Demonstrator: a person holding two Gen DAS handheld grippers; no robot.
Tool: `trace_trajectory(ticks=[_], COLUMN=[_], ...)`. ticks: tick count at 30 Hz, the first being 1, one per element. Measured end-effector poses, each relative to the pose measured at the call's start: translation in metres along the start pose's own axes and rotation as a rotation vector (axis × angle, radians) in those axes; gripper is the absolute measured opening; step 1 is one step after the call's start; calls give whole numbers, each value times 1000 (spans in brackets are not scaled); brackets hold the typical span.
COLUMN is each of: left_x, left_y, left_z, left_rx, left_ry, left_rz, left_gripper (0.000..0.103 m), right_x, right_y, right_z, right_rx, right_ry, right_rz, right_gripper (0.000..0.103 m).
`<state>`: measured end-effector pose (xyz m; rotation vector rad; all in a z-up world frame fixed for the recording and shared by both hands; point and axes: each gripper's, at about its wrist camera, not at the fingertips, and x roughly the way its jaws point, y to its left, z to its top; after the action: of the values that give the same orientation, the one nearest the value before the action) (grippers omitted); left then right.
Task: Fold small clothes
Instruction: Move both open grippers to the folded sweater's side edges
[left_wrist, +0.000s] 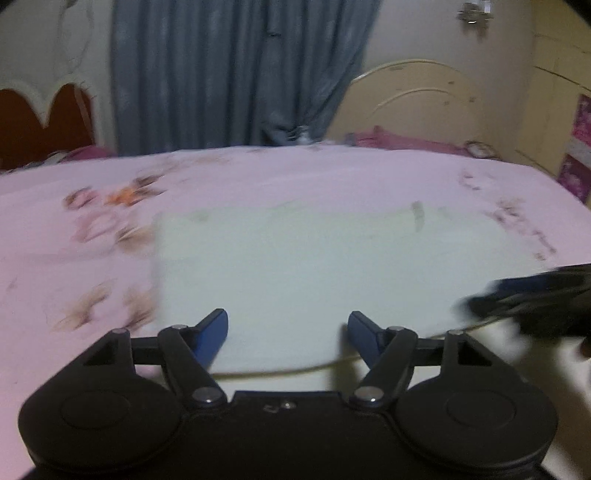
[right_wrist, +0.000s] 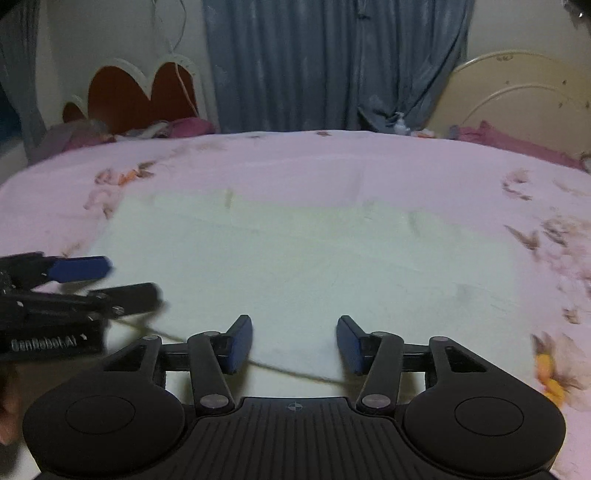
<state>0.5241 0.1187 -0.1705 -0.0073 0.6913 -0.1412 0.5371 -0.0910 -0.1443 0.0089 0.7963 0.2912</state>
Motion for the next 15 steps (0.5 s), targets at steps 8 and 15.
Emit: trace_trajectory(ticks=[8,15], left_x=[-22,-14], left_y=[31,-11], left_z=[1,1], left_rx=[-65,76], left_ry=[-31,9], left_rz=[80,-7], left_gripper=[71,73], right_x=[-30,-27], right_y=[-69,-51], right_z=[-6,-17], right_rx=[160,157], right_ry=[-14,35], right_rz=[-148,-161], right_gripper=[31,31])
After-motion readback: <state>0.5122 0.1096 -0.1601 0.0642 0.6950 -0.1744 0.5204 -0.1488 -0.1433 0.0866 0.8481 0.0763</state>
